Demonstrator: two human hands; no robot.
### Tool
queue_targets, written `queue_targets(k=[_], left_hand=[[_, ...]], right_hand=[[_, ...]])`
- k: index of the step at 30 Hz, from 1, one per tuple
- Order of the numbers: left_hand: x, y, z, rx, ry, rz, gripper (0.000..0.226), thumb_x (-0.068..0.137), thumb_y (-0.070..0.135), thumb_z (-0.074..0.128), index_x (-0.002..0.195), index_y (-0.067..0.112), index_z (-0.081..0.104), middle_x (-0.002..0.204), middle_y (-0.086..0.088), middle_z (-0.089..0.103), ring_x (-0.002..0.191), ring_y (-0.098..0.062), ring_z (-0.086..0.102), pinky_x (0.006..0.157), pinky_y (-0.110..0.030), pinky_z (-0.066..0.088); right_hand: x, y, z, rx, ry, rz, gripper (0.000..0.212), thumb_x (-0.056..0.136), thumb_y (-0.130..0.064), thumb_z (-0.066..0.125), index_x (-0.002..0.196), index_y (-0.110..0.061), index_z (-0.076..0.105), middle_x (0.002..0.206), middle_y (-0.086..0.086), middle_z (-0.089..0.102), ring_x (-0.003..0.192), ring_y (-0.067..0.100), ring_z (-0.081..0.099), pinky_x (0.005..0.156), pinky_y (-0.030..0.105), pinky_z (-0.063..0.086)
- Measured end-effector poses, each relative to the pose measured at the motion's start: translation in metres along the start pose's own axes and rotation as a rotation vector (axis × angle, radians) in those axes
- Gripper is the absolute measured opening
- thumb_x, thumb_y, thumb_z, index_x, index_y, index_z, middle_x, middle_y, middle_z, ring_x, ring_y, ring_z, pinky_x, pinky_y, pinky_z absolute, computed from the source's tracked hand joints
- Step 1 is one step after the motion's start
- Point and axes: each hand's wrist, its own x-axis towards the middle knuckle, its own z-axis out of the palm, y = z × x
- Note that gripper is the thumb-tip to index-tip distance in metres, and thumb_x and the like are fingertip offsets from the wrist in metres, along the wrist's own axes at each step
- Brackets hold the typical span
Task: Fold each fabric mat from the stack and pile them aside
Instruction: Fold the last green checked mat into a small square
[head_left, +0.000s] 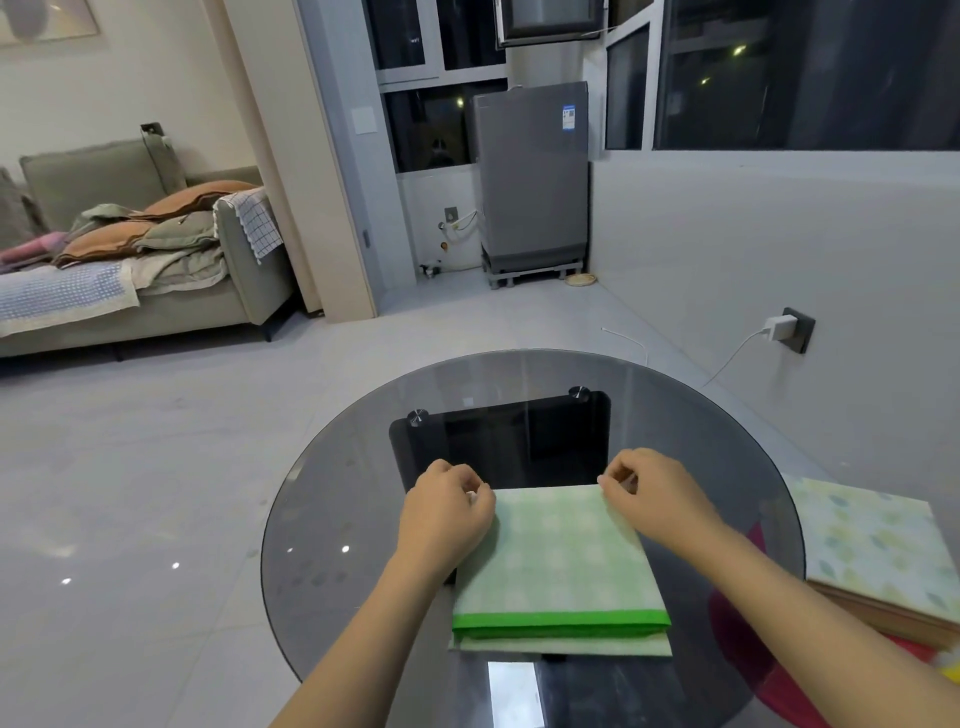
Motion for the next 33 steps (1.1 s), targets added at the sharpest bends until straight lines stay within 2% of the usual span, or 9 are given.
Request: queue_targets(k=[3,6,10,14,19,23,27,30,33], left_hand=[[-0.001,0.012,0.009,0.162,0.043,0.161,0.04,0.086,0.031,0.041,0.117,0.018,0.063,0.123,-0.001,0.054,0.115,-0.02,0.049,0.099,-0.032,0.035],[-0.005,0.031,0.022,0.161,-0.191,0.24,0.051,0.095,0.023,0.031,0.145,0.013,0.033,0.156,-0.003,0.024,0.145,-0.016,0.016,0.119,-0.037,0.003],[-0.011,0.035,0.038,0.215,-0.349,0.256,0.054,0.1,0.026,0.022,0.152,0.019,0.01,0.16,0.0,0.004,0.147,-0.015,-0.002,0.118,-0.036,-0.007],[-0.014,0.026,0.045,0.305,-0.338,0.281,0.054,0.101,0.036,0.017,0.152,0.026,0.002,0.16,0.005,-0.003,0.146,-0.011,-0.008,0.118,-0.035,-0.011],[-0.015,0.011,0.038,0.319,-0.305,0.195,0.055,0.101,0.04,0.015,0.152,0.024,0.003,0.159,0.006,-0.004,0.146,-0.01,-0.01,0.119,-0.037,-0.009],[-0.012,-0.01,0.027,0.283,-0.313,0.082,0.054,0.102,0.039,0.015,0.152,0.022,0.004,0.16,0.005,-0.004,0.146,-0.009,-0.008,0.119,-0.036,-0.007],[-0.011,-0.014,0.024,0.243,-0.281,0.079,0.053,0.101,0.041,0.019,0.151,0.023,0.013,0.16,0.006,0.004,0.146,-0.009,-0.001,0.119,-0.035,-0.003],[-0.007,-0.016,0.017,0.198,-0.24,0.077,0.052,0.097,0.049,0.034,0.144,0.027,0.03,0.153,0.007,0.024,0.142,-0.013,0.017,0.115,-0.034,0.01],[-0.001,-0.016,0.007,0.142,-0.241,0.035,0.05,0.086,0.056,0.052,0.128,0.03,0.045,0.136,0.007,0.036,0.129,-0.016,0.029,0.105,-0.033,0.019]], right_hand=[[0.0,-0.009,0.006,-0.245,0.035,-0.184,0.024,0.092,-0.03,0.047,0.113,-0.027,0.06,0.115,-0.011,0.058,0.11,0.014,0.049,0.088,0.027,0.037],[-0.001,-0.017,0.019,-0.24,-0.115,-0.236,0.043,0.099,-0.03,0.034,0.141,-0.026,0.037,0.145,-0.009,0.04,0.135,0.012,0.031,0.11,0.029,0.023],[-0.008,-0.017,0.038,-0.32,-0.279,-0.185,0.048,0.102,-0.031,0.019,0.149,-0.023,0.015,0.157,-0.006,0.017,0.145,0.011,0.009,0.118,0.031,0.004],[-0.016,-0.014,0.043,-0.344,-0.299,-0.168,0.052,0.101,-0.037,0.014,0.15,-0.024,0.003,0.158,-0.008,0.001,0.145,0.01,-0.007,0.118,0.035,-0.006],[-0.018,-0.009,0.042,-0.377,-0.297,-0.094,0.057,0.099,-0.043,0.011,0.15,-0.019,-0.002,0.158,-0.005,-0.007,0.144,0.012,-0.013,0.118,0.036,-0.01],[-0.019,-0.008,0.042,-0.389,-0.263,-0.015,0.059,0.099,-0.042,0.009,0.15,-0.014,-0.003,0.158,0.0,-0.009,0.145,0.014,-0.012,0.118,0.038,-0.011],[-0.019,-0.008,0.042,-0.363,-0.224,0.019,0.055,0.101,-0.037,0.01,0.15,-0.015,0.004,0.159,-0.001,-0.002,0.145,0.014,-0.006,0.118,0.04,-0.007],[-0.018,-0.006,0.039,-0.329,-0.139,0.014,0.048,0.101,-0.033,0.019,0.147,-0.017,0.022,0.155,-0.002,0.018,0.143,0.016,0.011,0.117,0.038,0.004],[-0.006,-0.006,0.027,-0.258,-0.156,0.031,0.029,0.097,-0.036,0.038,0.123,-0.025,0.043,0.134,-0.004,0.04,0.126,0.019,0.033,0.104,0.034,0.021]])
